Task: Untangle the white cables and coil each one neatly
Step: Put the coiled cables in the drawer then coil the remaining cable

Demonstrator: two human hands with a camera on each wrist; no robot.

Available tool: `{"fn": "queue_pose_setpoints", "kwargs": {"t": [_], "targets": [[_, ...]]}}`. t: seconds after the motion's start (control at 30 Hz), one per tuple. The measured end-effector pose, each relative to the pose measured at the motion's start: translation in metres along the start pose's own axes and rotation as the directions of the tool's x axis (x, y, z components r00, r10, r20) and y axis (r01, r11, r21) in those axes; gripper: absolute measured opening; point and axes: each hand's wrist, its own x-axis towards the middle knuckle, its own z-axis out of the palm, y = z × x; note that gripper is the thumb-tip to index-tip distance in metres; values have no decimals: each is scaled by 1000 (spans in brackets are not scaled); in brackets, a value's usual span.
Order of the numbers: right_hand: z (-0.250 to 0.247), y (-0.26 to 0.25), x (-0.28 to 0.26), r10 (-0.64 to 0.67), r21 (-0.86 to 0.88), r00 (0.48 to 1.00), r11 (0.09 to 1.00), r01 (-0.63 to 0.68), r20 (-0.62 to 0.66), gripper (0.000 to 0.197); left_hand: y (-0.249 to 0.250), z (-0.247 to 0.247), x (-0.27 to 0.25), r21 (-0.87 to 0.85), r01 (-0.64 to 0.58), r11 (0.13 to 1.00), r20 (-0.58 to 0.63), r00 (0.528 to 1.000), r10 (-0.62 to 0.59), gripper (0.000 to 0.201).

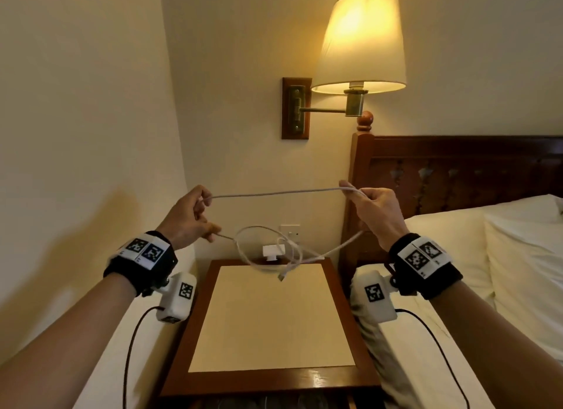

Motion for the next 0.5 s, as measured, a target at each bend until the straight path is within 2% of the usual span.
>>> {"fn": "queue_pose_setpoints", "kwargs": {"t": [0.03,0.07,0.1,0.13,0.17,0.2,0.23,0.27,0.3,0.33,0.37,0.4,0.43,0.5], "targets": [[-5,5,3,-105,-186,994,978,98,-25,51,-4,-3,1,175,-44,984,-11,999,47,47],[-9,10,5,-209,-396,976,902,171,-54,49,-8,-6,1,362,-89,928,-2,995,96,53],[-14,15,7,-274,-560,959,807,187,-74,43,-13,-9,2,522,-113,845,14,992,124,58],[-16,19,8,-305,-647,948,741,178,-88,37,-15,-10,2,619,-118,776,27,991,128,58],[-16,23,7,-323,-666,940,726,171,-111,35,-16,-9,0,662,-99,743,23,993,112,53],[-14,26,7,-313,-624,941,763,170,-127,38,-16,-6,0,666,-70,743,5,996,90,48],[-11,24,6,-243,-512,960,847,139,-142,46,-15,-2,-1,633,-47,772,-4,998,64,45],[-6,17,4,-105,-350,986,935,54,-128,54,-12,4,0,581,-31,813,14,999,28,47],[1,9,0,52,-227,996,972,-66,-66,58,-7,10,-1,537,-18,843,61,998,-17,53],[9,2,-2,146,-195,989,970,-143,1,57,0,16,0,521,-17,853,122,991,-55,63],[16,-2,-4,154,-241,987,961,-137,54,52,9,20,1,518,-24,855,187,979,-86,80],[23,-5,-3,109,-340,990,938,-73,89,45,19,24,2,498,-28,867,236,966,-105,95],[30,-10,-3,52,-421,992,907,-1,111,38,32,27,2,445,-36,895,268,959,-95,102],[43,-21,0,-34,-470,983,875,117,182,30,58,35,2,229,-58,972,310,951,-16,101]]}}
